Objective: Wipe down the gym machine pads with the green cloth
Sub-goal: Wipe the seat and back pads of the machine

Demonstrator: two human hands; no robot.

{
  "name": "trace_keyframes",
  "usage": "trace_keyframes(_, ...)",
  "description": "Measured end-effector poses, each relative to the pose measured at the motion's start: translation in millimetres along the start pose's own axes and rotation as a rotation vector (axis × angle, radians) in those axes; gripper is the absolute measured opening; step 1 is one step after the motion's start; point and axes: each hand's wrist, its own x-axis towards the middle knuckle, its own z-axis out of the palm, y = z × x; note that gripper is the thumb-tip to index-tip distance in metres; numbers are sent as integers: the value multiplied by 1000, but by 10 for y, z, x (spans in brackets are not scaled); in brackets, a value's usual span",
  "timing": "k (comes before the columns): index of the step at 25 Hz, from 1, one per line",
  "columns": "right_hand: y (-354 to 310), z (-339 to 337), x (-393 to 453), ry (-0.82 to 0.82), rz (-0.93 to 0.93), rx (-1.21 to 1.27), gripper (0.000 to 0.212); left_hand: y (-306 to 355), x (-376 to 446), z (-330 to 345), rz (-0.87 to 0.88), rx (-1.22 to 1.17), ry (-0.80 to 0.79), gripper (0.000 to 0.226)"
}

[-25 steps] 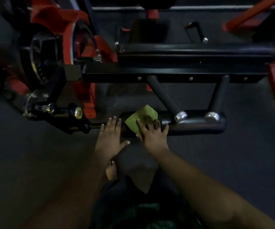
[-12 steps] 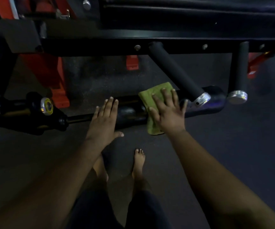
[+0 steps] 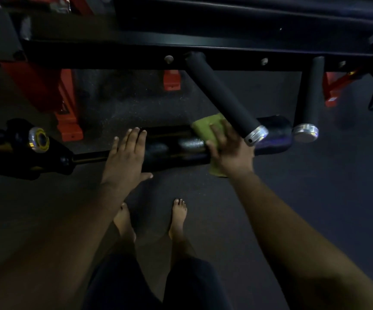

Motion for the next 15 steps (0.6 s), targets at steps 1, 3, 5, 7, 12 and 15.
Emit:
trace_keyframes(1,267,-49,41,-6,98,25,60,-5,17,-12,4,-3,-2,135)
trace_keyframes(3,605,-186,129,-37,299,106,62,-16,41,-46,2,-26,-23,134)
trace_keyframes(5,623,-284,157,-18,510,196,61,-26,68,-87,5,-39,-48,134)
trace_keyframes(7,321,-202,94,106,586,336,61,-30,111,-145,4,-81,-81,136)
trace_keyframes(12,-763,11,-316,10,134,222,52,-152,386,-343,1,-208,-267,140)
trace_keyframes(15,-286,-36,-194,-13,-61,92,60,-160,385,-390,30,-172,-251,146)
